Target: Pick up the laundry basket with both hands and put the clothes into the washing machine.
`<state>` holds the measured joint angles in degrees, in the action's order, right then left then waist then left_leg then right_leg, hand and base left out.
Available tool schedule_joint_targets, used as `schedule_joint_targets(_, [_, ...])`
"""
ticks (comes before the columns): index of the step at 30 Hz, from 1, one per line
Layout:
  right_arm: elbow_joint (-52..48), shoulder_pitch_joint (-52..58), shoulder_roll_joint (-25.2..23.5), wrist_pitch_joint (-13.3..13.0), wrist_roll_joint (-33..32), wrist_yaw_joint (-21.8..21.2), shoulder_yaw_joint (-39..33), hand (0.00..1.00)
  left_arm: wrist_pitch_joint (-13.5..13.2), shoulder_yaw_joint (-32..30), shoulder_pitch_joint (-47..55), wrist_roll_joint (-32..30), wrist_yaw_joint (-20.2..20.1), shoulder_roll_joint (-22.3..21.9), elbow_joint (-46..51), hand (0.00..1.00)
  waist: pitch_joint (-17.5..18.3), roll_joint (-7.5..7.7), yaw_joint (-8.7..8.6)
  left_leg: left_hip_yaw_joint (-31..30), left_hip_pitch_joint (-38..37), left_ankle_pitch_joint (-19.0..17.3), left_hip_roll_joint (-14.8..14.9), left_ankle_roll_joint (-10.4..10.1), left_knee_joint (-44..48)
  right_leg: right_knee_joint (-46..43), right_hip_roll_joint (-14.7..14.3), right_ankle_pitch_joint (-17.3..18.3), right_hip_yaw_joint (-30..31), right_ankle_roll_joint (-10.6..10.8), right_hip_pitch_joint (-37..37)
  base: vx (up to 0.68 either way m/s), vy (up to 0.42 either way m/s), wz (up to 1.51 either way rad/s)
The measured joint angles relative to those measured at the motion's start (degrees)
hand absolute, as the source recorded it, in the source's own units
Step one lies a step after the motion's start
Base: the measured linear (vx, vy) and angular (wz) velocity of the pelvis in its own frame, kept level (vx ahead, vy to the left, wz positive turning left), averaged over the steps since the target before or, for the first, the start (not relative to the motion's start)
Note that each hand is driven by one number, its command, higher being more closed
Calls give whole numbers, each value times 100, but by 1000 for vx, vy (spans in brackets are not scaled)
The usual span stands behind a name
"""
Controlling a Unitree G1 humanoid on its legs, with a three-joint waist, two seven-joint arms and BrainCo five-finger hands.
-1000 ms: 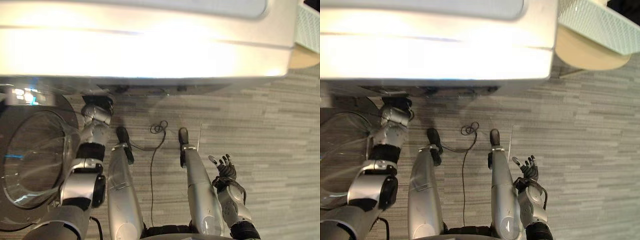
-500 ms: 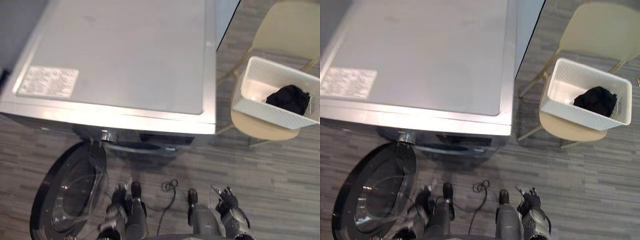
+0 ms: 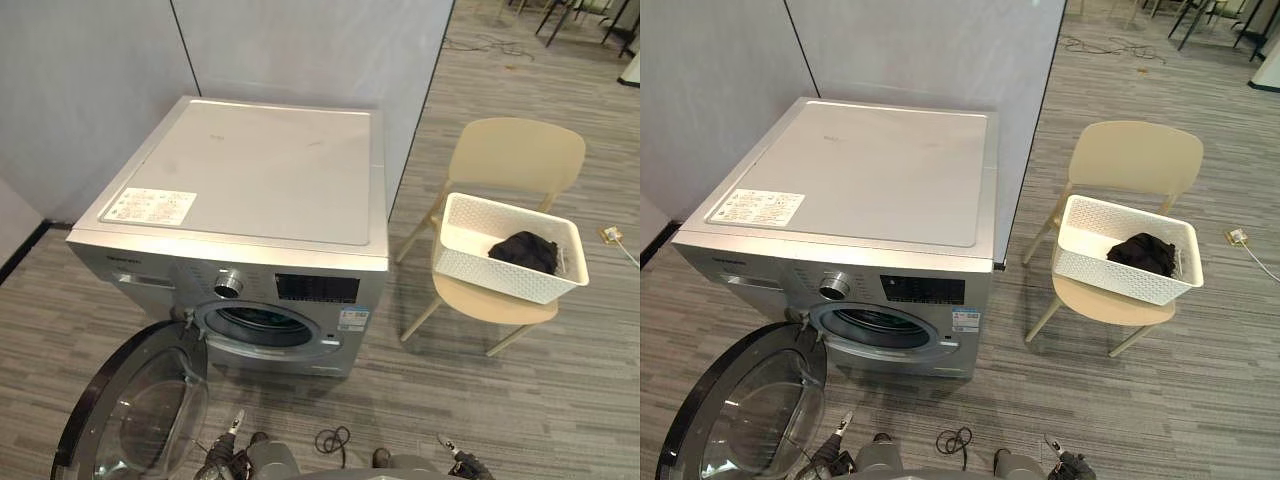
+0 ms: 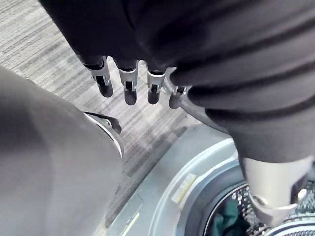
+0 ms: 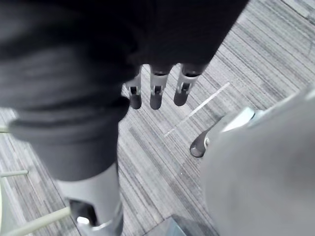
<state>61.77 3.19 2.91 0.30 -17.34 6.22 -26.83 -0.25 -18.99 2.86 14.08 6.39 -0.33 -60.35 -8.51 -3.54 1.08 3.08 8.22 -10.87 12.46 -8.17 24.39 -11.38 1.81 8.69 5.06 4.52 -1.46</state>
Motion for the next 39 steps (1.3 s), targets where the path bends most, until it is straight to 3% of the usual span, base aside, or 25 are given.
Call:
schedule_joint_targets(1, [-2, -33, 43, -1, 7, -1, 37, 0, 0, 71, 46, 8, 1, -9, 2, 0, 26, -59, 16, -300, -40, -344, -321, 110, 110, -39, 9, -2, 271, 2, -69, -69, 178, -92])
schedule_joint_targets(5, [-18, -56, -7, 11, 6, -25, 554, 0, 0, 169, 91, -27, 13, 107, -11, 0, 226, 34, -8, -320, -281, -507, -862, 281, -401, 534, 141, -387, 1254, -31, -75, -2, 183, -90])
schedule_joint_targets(9, [-21, 98, -42, 7, 10, -26, 622, 0, 55, 386, 78, -562, 11, 170, -114, 0, 341, 89, -39, 221, -587, -511, -852, 296, -797, 761, 165, -619, 1691, -27, -181, 73, 88, -73])
schedule_joint_targets(12, [-168, 203, -39, -3, -7, -35, 605, 0, 110, 615, -41, -978, -11, 151, -102, 0, 365, 152, -132, 420, -621, -511, -796, 297, -1047, 590, -26, -678, 1848, 32, -564, 149, 14, -71])
schedule_joint_targets(13, [-281, 177, -74, 1, -6, -48, 607, 0, 118, 597, -103, -1049, -13, 106, -88, 0, 335, 93, -132, 517, -591, -463, -706, 316, -1047, 292, -263, -822, 1658, 116, -915, 181, 8, -162])
schedule_joint_targets(14, [-418, 172, -100, -32, 4, -121, 603, 0, 139, 567, -198, -1098, -16, 109, -89, 0, 297, 50, -110, 833, -575, -373, -556, 466, -1005, 22, -471, -947, 1256, -66, -1261, 172, 5, -181])
schedule_joint_targets(15, [-434, 167, -103, -47, 23, -136, 591, 0, 133, 571, -211, -1105, -14, 115, -77, 0, 273, 58, -112, 1003, -548, -374, -467, 458, -968, -77, -561, -1029, 966, -181, -1429, 152, -39, -195])
schedule_joint_targets(16, [-404, 103, -93, -25, 59, -139, 532, 0, 117, 606, -327, -1129, -20, 127, -75, 0, 175, -24, -103, 1310, -568, -368, -218, 451, -969, -172, -554, -1114, 105, -446, -1637, 189, -135, -150])
schedule_joint_targets(17, [-323, 55, -55, 21, 122, -129, 338, 0, 112, 728, -491, -1129, -16, 173, -82, 0, 76, 30, -168, 1477, -767, -364, -249, 452, -1036, -435, -222, -785, -1014, -652, -1710, 204, -150, -127])
schedule_joint_targets(19, [-169, 104, -12, 25, 195, -129, 165, 0, 96, 835, -692, -1106, -16, 227, -105, 0, -61, 8, -290, 1508, -999, -365, -229, 450, -1022, -815, 57, -531, -1615, -552, -1713, 175, -141, -55])
schedule_joint_targets(21, [-172, 164, 23, 37, 209, -133, 78, 0, 28, 1005, -814, -997, -13, 264, -109, 0, -117, -63, -378, 1440, -1221, -373, -122, 436, -1036, -1456, 354, -259, -1656, -492, -1952, 199, -203, -26])
schedule_joint_targets(22, [-168, 217, 42, 50, 211, -136, 83, 0, -18, 1062, -825, -980, -15, 314, -107, 0, -99, 6, -365, 1431, -1331, -394, -114, 350, -1027, -1381, 590, -277, -1554, -432, -1961, 234, -242, -12])
schedule_joint_targets(23, [-122, 275, 47, 53, 211, -143, 79, 0, -33, 1090, -825, -963, -16, 405, -119, 0, -105, 11, -355, 1415, -1409, -417, -102, 181, -1031, -1294, 637, -248, -1465, -102, -1919, 319, -351, -8])
schedule_joint_targets(24, [115, 151, 138, 60, 211, -148, -62, 0, -33, 1162, -878, -960, -28, 365, -231, 0, -137, -183, -357, 1414, -1492, -283, 123, -61, -1137, -1420, 393, -167, -1525, -235, -1856, 268, -324, -6])
schedule_joint_targets(26, [277, 49, 212, 74, 216, -148, -212, 0, -26, 1146, -827, -979, -28, 355, -281, 0, -147, -168, -342, 1316, -1654, -6, 187, -272, -1224, -1629, 294, 44, -1564, -372, -1822, 255, -334, -10])
schedule_joint_targets(28, [440, 48, 186, 86, 222, -178, -335, 0, -3, 781, -628, -1015, -23, 336, -330, 0, -152, -120, -350, 1068, -1603, 56, 544, -354, -454, -1739, 31, 419, -1712, -567, -1503, 238, -326, -5])
schedule_joint_targets(29, [467, 57, 180, 96, 218, -195, -427, 0, 4, 675, -583, -1007, -18, 326, -331, 0, -160, -109, -354, 985, -1487, 90, 657, -326, -83, -1720, -39, 493, -1764, -605, -1395, 169, -265, 7])
schedule_joint_targets(30, [477, 73, 172, 99, 215, -217, -525, 0, 4, 484, -482, -992, -16, 326, -324, 0, -184, -58, -357, 849, -1100, 346, 866, 83, 841, -1602, -174, 611, -1792, -671, -1163, 186, -329, 4])
schedule_joint_targets(31, [450, 77, 160, 98, 209, -225, -524, 0, 7, 381, -358, -939, -18, 337, -319, 0, -235, 21, -334, 725, -549, 590, 1047, 735, 1945, -1364, -286, 633, -1772, -734, -858, 186, -329, 1])
schedule_joint_targets(32, [405, 90, 136, 93, 201, -223, -526, 0, 9, 324, -288, -869, -22, 317, -317, 0, -263, 61, -336, 642, -297, 477, 1052, 838, 2442, -1255, -337, 616, -1764, -778, -727, 166, -269, -12])
schedule_joint_targets(33, [335, 94, 146, 82, 178, -216, -514, 0, 4, 287, -202, -744, -36, 285, -285, 0, -278, 75, -314, 527, -11, 346, 940, 819, 2997, -1114, -406, 604, -1717, -829, -523, 190, -198, -37])
schedule_joint_targets(35, [233, 21, 260, 36, 151, -219, -382, 0, -28, 223, -48, -575, -41, 287, -16, 0, -307, 115, -98, 129, 531, -34, -40, 355, 3275, -893, -486, 620, -1441, -943, -201, 167, -110, -64])
schedule_joint_targets(36, [270, -45, 265, 28, 162, -225, -365, 0, -29, 219, -13, -566, -46, 280, 16, 0, -307, 109, -26, 130, 568, -85, -259, 336, 3068, -849, -496, 614, -1352, -950, -141, 128, -10, -62])
schedule_joint_targets(37, [267, -167, 273, 23, 169, -237, -363, 0, -33, 207, 47, -559, -65, 291, 17, 0, -305, 91, 3, 327, 659, -173, -505, 477, 2513, -719, -526, 610, -1263, -946, 22, 161, 4, -47])
schedule_joint_targets(39, [182, -266, 202, 22, 195, -237, -302, 0, -32, 144, 103, -555, -112, 285, 28, 0, -300, 86, 27, 695, 787, -242, -612, 596, 1592, -510, -541, 611, -1198, -921, 235, 256, 24, -17])
